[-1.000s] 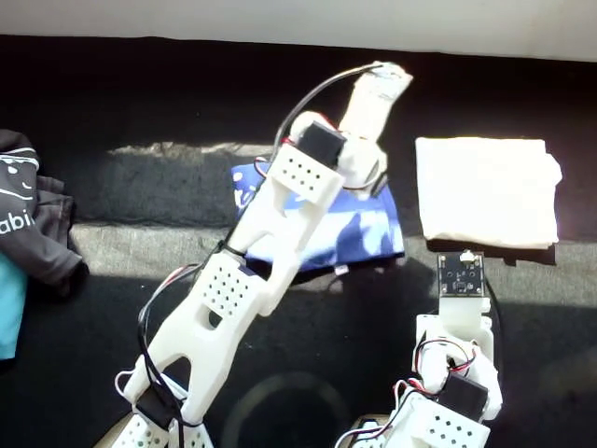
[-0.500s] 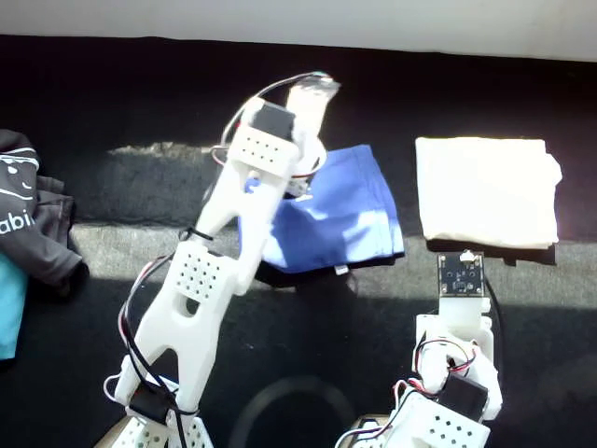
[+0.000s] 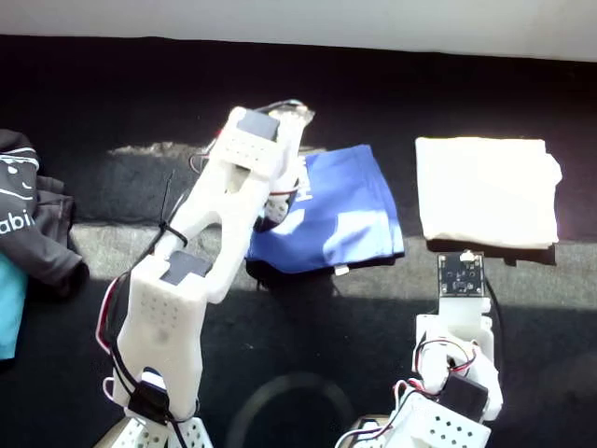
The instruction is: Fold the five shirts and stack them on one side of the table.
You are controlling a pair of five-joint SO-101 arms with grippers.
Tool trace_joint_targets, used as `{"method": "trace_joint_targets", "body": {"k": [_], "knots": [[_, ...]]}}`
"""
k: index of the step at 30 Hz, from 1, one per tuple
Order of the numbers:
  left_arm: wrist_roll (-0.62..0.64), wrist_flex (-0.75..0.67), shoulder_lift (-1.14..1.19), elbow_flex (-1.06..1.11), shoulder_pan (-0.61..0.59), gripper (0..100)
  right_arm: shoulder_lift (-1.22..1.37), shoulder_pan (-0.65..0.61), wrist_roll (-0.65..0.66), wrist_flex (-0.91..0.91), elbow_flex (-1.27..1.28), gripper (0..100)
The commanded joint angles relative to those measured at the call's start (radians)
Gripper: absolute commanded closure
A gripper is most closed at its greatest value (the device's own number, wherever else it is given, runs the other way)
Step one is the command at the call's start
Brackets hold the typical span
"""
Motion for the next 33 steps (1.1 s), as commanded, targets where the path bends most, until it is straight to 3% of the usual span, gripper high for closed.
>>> {"method": "trace_joint_targets", "body": {"k": [1,6,13,19,29,33], "knots": [[-0.003,-0.100,-0.068,0.113,-0.007,99,-0.013,0.005,-0.009,0.002,0.127,99.2],[-0.002,-0.170,-0.081,0.203,-0.056,99,-0.013,0.005,-0.009,0.002,0.127,99.2],[-0.002,-0.098,-0.266,0.113,-0.053,99,-0.012,0.005,-0.009,-0.016,0.108,96.0],[-0.048,-0.009,-0.417,0.091,-0.093,99,0.027,-0.076,-0.109,0.079,-0.239,94.0],[-0.046,0.098,-0.433,0.090,-0.263,99,0.740,-0.248,-0.117,0.088,-0.840,94.0],[-0.044,0.098,-0.433,0.090,-0.320,99,0.928,-0.297,-0.250,0.030,-1.009,94.0]]}}
